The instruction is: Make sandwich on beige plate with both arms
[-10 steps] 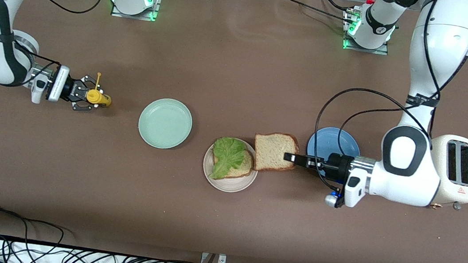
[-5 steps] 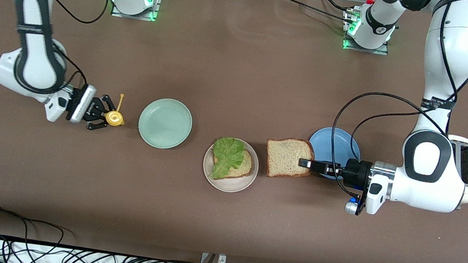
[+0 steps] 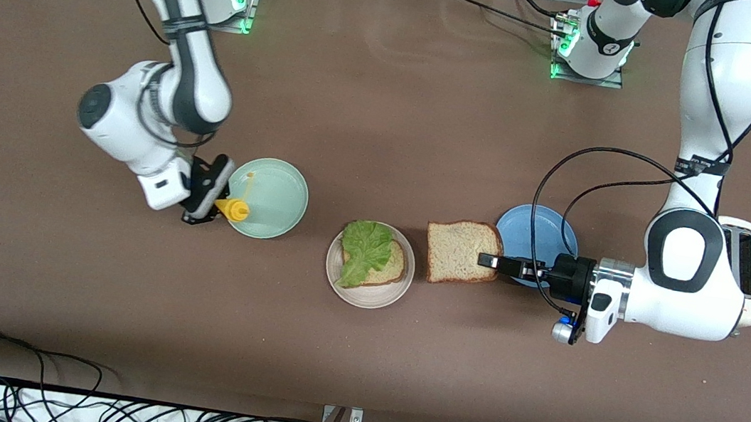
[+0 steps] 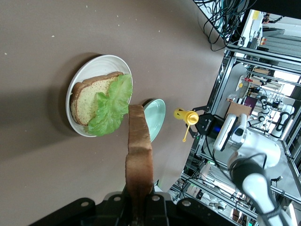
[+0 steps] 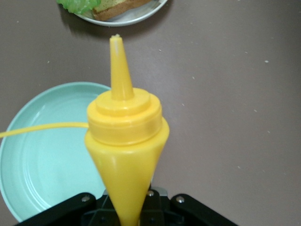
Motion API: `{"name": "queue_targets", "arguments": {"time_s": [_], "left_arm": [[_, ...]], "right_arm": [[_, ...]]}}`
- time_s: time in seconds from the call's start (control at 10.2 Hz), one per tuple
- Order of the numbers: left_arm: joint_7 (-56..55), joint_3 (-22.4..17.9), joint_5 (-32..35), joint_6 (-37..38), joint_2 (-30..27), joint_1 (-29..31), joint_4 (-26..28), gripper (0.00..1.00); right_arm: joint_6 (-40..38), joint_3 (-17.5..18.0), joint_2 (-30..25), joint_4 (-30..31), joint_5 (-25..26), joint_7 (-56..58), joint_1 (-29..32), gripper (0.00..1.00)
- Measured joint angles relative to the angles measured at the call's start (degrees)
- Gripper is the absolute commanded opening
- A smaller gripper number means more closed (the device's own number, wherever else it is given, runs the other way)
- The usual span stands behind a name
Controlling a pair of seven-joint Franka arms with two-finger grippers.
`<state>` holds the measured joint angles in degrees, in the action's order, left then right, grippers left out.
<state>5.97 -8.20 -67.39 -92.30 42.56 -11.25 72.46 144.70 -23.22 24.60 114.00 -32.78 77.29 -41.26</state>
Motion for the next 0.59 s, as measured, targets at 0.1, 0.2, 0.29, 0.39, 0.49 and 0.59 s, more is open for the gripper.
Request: {"name": "queue_targets", "arguments": {"time_s": [0.1, 0.2, 0.29, 0.39, 0.49, 0.59], "left_arm": [[0.00, 0.00, 0.00, 0.01, 0.00, 0.01, 0.00, 0.00], [0.00, 0.00, 0.00, 0.01, 0.00, 0.01, 0.00, 0.00], [0.00, 0.00, 0.00, 0.02, 0.00, 0.01, 0.00, 0.00], [0.00, 0.00, 0.00, 0.02, 0.00, 0.02, 0.00, 0.00], [0.00, 0.00, 0.00, 0.02, 0.00, 0.01, 0.00, 0.00], [0.00, 0.01, 0.00, 0.03, 0.00, 0.01, -0.01, 0.00]], "right_arm": [[0.37, -0.01, 0.26, -0.59, 7.83, -9.10, -2.32, 0.00], [0.39, 0.01, 0.69, -1.48, 16.76, -18.70, -4.38, 0.00], [-0.42, 0.03, 1.46, -2.85, 25.63, -27.30, -6.19, 0.00], [-3.25, 0.08, 2.84, -5.01, 33.24, -34.16, -7.95, 0.00], [-8.93, 0.17, 5.05, -8.71, 39.89, -40.14, -9.94, 0.00], [-16.23, 0.26, 7.94, -13.85, 45.19, -45.89, -12.26, 0.00]]}}
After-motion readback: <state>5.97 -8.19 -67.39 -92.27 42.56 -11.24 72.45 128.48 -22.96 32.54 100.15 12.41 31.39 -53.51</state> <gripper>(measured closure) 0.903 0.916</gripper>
